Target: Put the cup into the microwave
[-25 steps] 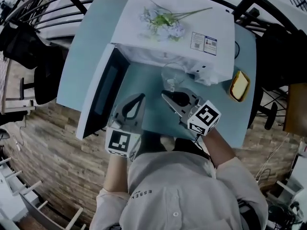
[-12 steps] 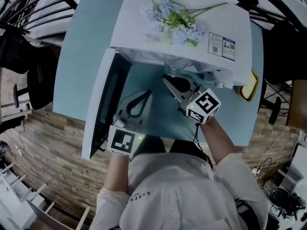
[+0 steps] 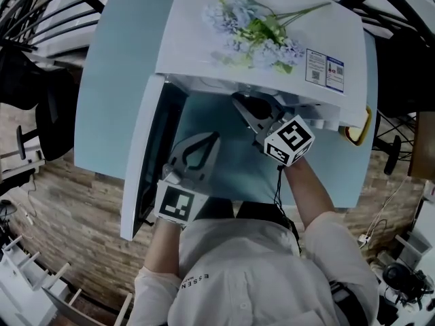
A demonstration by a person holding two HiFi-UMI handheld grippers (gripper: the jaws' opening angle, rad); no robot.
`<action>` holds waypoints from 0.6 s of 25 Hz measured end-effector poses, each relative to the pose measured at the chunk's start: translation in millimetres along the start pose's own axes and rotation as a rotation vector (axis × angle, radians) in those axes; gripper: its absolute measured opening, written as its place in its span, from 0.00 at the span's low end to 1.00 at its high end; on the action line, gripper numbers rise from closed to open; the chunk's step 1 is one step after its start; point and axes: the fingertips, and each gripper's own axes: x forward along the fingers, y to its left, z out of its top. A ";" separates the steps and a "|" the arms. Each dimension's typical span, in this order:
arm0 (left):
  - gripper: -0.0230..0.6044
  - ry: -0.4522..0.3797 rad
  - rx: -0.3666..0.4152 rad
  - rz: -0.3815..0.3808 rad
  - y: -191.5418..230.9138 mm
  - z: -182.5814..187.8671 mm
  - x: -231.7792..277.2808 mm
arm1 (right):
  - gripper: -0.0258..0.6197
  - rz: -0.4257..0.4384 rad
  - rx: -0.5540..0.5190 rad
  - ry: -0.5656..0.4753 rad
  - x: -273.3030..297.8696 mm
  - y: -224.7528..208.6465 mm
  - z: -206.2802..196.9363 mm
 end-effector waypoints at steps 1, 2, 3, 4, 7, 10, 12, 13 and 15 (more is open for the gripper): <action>0.04 0.003 0.003 -0.001 0.7 -1.0 1.1 | 0.07 0.000 -0.002 -0.005 2.2 -2.0 0.7; 0.04 0.006 0.001 -0.001 2.0 -2.3 2.3 | 0.07 0.000 -0.007 -0.009 4.6 -4.0 1.4; 0.04 0.012 -0.001 -0.001 3.5 -4.1 3.8 | 0.07 -0.001 -0.013 -0.014 7.2 -6.0 2.1; 0.04 0.018 0.000 -0.003 5.0 -5.8 5.7 | 0.07 -0.004 -0.020 -0.018 9.7 -8.4 2.7; 0.04 0.011 0.010 -0.013 7.3 -6.1 10.3 | 0.07 -0.020 -0.039 -0.024 15.6 -15.4 1.1; 0.04 0.002 0.004 -0.024 7.4 -5.9 10.9 | 0.07 -0.043 -0.050 -0.023 18.3 -19.8 -1.4; 0.04 0.002 -0.010 -0.026 7.7 -7.7 11.7 | 0.07 -0.065 -0.058 -0.021 18.5 -24.3 -3.2; 0.04 0.002 -0.013 -0.027 7.9 -8.5 12.4 | 0.07 -0.077 -0.064 -0.019 18.4 -27.2 -4.8; 0.04 0.003 -0.015 -0.034 7.9 -9.7 13.4 | 0.07 -0.096 -0.077 -0.011 18.2 -32.1 -8.0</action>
